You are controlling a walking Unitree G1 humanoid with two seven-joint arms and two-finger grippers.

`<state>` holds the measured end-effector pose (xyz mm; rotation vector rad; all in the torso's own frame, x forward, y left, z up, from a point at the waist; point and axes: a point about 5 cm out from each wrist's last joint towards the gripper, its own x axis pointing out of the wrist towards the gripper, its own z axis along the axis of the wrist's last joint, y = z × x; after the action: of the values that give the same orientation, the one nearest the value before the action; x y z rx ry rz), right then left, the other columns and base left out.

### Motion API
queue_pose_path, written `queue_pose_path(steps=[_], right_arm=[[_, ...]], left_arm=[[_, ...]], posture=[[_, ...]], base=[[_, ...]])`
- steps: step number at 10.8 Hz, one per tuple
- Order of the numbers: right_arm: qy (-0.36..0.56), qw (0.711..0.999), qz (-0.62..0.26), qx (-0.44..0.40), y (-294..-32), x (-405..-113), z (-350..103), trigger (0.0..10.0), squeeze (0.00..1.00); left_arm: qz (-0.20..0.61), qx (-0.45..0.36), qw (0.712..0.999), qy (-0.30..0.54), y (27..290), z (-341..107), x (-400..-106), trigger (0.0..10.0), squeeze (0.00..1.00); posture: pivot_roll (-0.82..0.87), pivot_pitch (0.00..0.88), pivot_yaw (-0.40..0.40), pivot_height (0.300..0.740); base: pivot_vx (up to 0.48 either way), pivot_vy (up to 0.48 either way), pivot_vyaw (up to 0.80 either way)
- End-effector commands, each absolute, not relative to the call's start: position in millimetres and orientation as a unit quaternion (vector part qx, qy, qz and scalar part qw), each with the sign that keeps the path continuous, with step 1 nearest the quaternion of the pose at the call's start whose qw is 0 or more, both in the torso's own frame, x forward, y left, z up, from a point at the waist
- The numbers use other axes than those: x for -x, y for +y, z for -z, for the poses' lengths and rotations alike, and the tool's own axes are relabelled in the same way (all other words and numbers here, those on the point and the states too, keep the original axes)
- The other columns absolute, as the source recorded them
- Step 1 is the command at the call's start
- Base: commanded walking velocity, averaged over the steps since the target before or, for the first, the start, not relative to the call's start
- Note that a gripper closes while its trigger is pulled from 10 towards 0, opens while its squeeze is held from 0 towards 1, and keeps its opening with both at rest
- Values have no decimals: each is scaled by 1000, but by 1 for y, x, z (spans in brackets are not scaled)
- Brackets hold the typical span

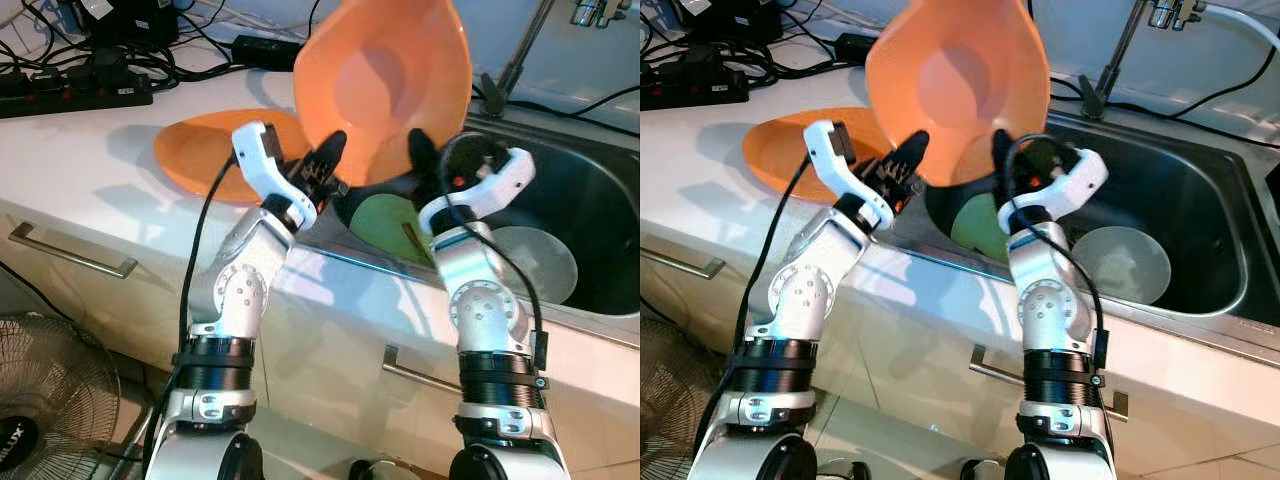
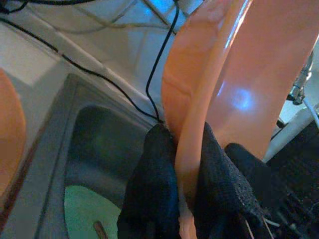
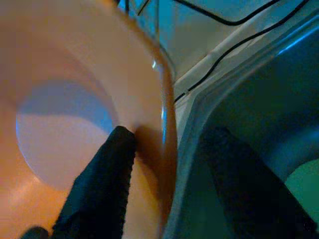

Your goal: Kitchen organization

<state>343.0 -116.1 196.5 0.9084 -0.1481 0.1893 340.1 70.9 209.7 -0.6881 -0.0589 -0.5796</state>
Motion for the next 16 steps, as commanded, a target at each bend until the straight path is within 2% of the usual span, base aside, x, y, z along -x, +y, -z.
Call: queue_pose_path(steps=[1, 6, 12, 13, 16], right_arm=[[-86, 868, -106, -477, -102, -346, -211, 0, 0], [-84, 848, -113, -511, -101, -346, -210, 0, 0], [-79, 821, -124, -552, -99, -345, -208, 0, 0], [-80, 819, -124, -555, -100, -345, -209, 0, 0], [-82, 811, -118, -567, -103, -347, -209, 0, 0]], left_arm=[[300, 351, 886, -44, 65, -219, -337, 10000, 0], [311, 362, 878, -33, 64, -217, -335, 10000, 0], [308, 346, 886, -27, 63, -214, -335, 10000, 0], [308, 349, 885, -28, 63, -214, -335, 10000, 1000], [309, 348, 885, -26, 63, -213, -334, 10000, 1000]], posture=[[50, 77, -42, 740], [53, 81, -38, 740], [55, 80, -37, 740], [54, 80, -37, 740], [55, 79, -36, 740]], base=[[0, 0, 0], [0, 0, 0], [0, 0, 0], [0, 0, 0], [0, 0, 0]])
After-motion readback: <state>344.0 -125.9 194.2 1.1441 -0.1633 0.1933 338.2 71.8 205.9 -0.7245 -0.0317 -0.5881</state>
